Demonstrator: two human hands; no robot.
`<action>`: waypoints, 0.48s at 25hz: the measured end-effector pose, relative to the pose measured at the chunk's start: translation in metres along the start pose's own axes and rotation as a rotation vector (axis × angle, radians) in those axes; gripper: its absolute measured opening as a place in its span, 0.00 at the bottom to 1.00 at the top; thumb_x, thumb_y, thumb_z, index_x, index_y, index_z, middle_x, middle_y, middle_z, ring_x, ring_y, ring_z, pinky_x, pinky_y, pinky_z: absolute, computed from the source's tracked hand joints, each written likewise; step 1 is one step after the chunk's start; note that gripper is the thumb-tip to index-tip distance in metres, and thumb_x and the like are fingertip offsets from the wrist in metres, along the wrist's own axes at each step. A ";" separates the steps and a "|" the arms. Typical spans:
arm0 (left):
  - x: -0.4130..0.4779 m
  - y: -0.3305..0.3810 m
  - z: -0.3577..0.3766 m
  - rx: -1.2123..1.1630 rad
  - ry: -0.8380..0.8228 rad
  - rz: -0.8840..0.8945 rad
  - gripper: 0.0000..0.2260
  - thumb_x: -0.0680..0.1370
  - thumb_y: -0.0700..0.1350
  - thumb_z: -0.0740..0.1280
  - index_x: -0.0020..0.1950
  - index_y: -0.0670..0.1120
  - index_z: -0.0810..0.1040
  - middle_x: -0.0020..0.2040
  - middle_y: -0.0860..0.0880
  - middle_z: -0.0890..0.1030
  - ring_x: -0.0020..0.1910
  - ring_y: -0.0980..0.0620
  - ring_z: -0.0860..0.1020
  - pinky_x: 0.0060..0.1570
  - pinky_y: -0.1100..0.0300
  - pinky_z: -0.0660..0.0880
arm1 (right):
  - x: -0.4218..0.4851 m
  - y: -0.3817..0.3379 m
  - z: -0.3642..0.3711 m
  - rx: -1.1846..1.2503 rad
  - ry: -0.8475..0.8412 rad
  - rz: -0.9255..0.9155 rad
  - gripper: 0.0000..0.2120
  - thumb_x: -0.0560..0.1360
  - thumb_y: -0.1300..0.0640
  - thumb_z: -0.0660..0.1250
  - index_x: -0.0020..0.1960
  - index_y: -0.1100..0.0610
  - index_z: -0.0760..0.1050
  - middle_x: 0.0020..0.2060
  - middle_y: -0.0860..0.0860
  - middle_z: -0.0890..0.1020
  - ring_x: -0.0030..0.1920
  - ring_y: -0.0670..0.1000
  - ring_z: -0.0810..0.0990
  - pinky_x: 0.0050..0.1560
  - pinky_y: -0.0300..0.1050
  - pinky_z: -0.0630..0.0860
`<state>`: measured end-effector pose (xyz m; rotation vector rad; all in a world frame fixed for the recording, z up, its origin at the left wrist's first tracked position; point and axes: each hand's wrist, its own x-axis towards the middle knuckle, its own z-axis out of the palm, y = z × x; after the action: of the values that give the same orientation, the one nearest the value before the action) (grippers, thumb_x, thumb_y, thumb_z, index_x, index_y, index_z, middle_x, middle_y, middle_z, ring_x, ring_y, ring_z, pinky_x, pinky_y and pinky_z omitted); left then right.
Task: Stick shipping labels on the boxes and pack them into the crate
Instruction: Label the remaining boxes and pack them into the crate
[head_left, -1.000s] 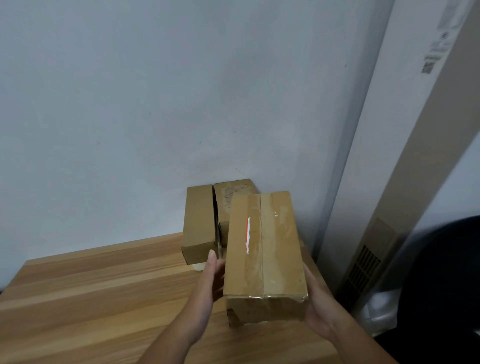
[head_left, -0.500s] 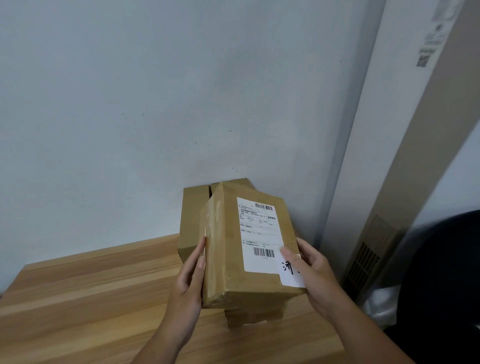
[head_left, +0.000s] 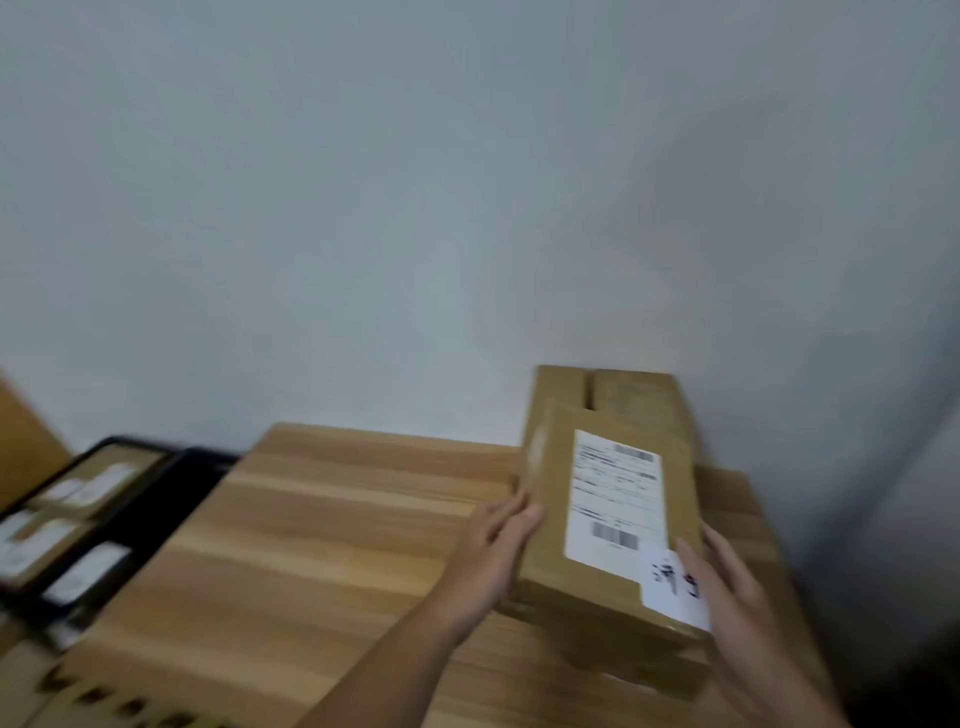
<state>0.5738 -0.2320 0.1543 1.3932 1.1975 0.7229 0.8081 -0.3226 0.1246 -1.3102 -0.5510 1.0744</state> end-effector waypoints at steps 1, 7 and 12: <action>-0.005 -0.002 -0.016 -0.025 0.028 -0.026 0.33 0.69 0.72 0.64 0.71 0.61 0.75 0.68 0.58 0.76 0.65 0.57 0.76 0.61 0.58 0.75 | 0.000 0.005 0.015 -0.048 0.000 -0.003 0.18 0.76 0.54 0.72 0.63 0.42 0.78 0.47 0.43 0.88 0.45 0.46 0.88 0.37 0.38 0.82; -0.046 -0.039 -0.136 -0.118 0.144 -0.051 0.24 0.80 0.61 0.65 0.76 0.61 0.70 0.65 0.62 0.80 0.59 0.60 0.81 0.60 0.58 0.79 | -0.035 0.034 0.154 -0.210 -0.144 0.056 0.22 0.73 0.57 0.76 0.65 0.44 0.79 0.59 0.50 0.84 0.56 0.53 0.82 0.62 0.54 0.74; -0.063 -0.079 -0.242 -0.065 0.217 -0.006 0.36 0.72 0.74 0.64 0.77 0.62 0.66 0.72 0.63 0.73 0.67 0.62 0.75 0.69 0.55 0.73 | -0.073 0.064 0.273 -0.281 -0.146 0.052 0.16 0.78 0.59 0.71 0.65 0.50 0.80 0.56 0.53 0.85 0.53 0.54 0.81 0.59 0.50 0.73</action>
<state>0.3123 -0.2179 0.1411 1.2813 1.3337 0.9193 0.5259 -0.2571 0.1439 -1.5034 -0.8036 1.1723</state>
